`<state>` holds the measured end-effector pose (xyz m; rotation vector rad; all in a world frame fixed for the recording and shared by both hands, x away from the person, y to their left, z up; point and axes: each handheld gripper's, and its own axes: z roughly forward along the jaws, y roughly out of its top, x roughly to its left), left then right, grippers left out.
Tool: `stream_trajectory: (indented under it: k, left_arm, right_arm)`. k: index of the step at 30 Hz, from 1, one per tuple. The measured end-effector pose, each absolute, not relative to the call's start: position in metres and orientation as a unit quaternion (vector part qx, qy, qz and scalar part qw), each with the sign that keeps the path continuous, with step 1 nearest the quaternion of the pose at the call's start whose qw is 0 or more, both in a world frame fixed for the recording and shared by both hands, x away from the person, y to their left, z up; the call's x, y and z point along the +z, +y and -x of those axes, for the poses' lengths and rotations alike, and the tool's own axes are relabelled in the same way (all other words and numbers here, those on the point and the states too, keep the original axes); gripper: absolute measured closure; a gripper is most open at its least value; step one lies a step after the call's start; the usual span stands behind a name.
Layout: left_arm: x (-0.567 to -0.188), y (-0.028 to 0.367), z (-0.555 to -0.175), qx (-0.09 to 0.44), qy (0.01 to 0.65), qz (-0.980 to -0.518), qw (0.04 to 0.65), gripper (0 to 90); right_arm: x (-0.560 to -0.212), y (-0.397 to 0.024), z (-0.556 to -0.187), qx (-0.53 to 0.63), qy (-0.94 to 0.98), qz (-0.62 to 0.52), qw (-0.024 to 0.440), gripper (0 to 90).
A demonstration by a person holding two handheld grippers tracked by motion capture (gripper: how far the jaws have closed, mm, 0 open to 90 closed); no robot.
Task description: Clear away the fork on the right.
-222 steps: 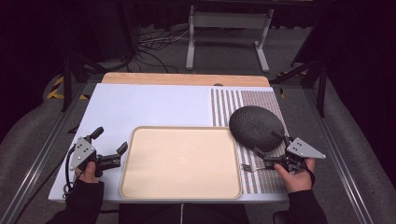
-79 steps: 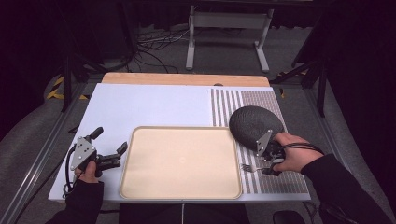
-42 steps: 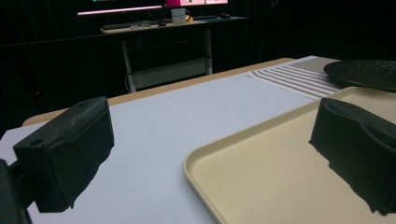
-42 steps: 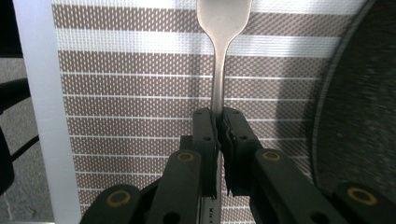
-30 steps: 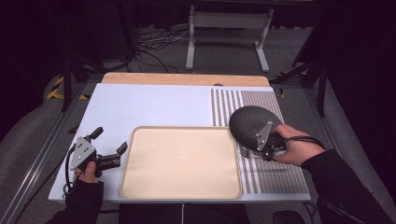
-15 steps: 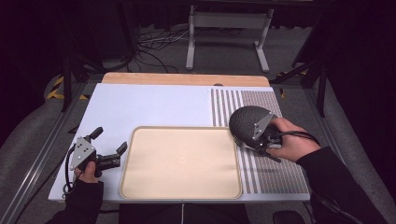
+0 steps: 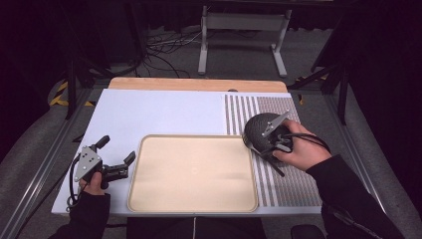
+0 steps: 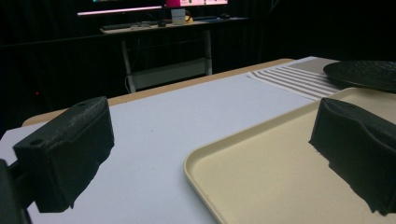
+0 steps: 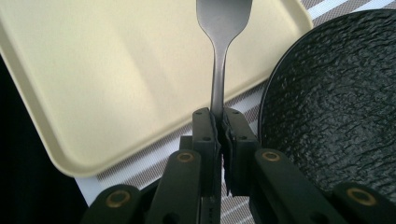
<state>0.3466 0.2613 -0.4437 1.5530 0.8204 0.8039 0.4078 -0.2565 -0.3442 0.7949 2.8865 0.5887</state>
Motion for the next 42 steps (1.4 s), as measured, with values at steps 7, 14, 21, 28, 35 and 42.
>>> stream_trajectory:
  k: [7, 14, 21, 28, 35, 42]
  left_arm:
    - [-0.444, 0.261, -0.347, 0.343, 0.349, -0.662, 0.568, 0.2]
    - [-0.444, 0.262, -0.347, 0.343, 0.349, -0.663, 0.568, 0.2]
    - [-0.444, 0.262, -0.347, 0.342, 0.349, -0.662, 0.568, 0.2]
    - [-0.444, 0.262, -0.347, 0.342, 0.349, -0.662, 0.568, 0.2]
    - [-0.444, 0.262, -0.347, 0.341, 0.349, -0.662, 0.569, 0.2]
    - [-0.444, 0.262, -0.347, 0.341, 0.35, -0.662, 0.569, 0.2]
  right_arm:
    - [-0.344, -0.245, -0.409, 0.214, 0.927, -0.307, 0.013, 84.8]
    - [-0.344, -0.233, -0.411, 0.218, 0.914, -0.342, -0.015, 84.7]
    - [-0.346, -0.223, -0.414, 0.218, 0.905, -0.363, -0.031, 84.7]
    - [-0.348, -0.214, -0.416, 0.214, 0.896, -0.385, -0.05, 84.7]
    - [-0.354, -0.203, -0.419, 0.208, 0.891, -0.398, -0.07, 84.6]
    - [-0.357, -0.193, -0.421, 0.204, 0.888, -0.405, -0.075, 84.6]
